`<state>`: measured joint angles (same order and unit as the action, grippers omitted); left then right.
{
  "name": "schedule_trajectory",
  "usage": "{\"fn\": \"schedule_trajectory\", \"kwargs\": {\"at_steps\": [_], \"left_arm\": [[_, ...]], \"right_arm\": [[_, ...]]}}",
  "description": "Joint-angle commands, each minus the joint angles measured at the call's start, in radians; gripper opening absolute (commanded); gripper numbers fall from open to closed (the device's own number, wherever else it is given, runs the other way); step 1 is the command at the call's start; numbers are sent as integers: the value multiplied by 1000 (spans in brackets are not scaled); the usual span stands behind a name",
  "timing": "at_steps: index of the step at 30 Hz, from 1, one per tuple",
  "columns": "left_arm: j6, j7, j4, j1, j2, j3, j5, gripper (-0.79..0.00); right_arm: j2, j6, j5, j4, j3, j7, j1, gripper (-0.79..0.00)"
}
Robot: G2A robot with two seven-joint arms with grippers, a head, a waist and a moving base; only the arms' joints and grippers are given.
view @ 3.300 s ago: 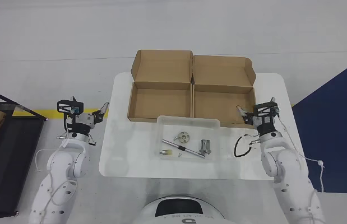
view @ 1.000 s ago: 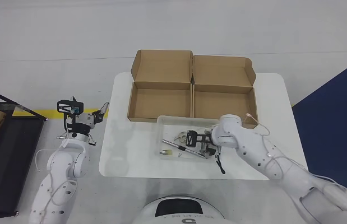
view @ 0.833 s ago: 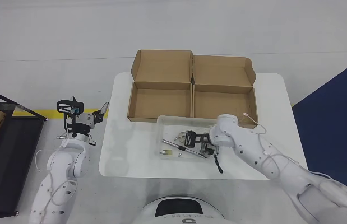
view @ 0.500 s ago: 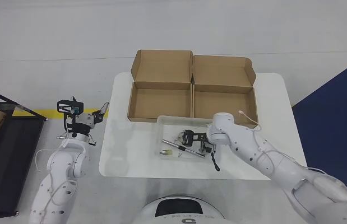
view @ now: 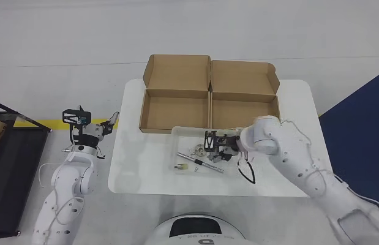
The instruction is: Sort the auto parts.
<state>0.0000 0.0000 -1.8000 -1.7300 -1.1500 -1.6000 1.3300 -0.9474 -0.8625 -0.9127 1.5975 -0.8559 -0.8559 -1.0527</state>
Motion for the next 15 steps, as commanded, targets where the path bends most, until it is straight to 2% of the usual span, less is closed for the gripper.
{"fn": "schedule_trajectory", "kwargs": {"at_steps": [1, 5, 7, 10, 15], "left_arm": [[0, 0, 0, 0, 0, 0, 0, 0], [0, 0, 0, 0, 0, 0, 0, 0], [0, 0, 0, 0, 0, 0, 0, 0], [0, 0, 0, 0, 0, 0, 0, 0], [0, 0, 0, 0, 0, 0, 0, 0]], "right_arm": [[28, -60, 25, 4, -115, 133, -58, -785], [58, -150, 129, -49, -266, 353, -137, -785], [65, -150, 165, -72, -299, 416, -151, -785], [72, -150, 260, -124, -317, 490, -143, -785], [81, -150, 410, -196, -294, 534, -83, -785]]}}
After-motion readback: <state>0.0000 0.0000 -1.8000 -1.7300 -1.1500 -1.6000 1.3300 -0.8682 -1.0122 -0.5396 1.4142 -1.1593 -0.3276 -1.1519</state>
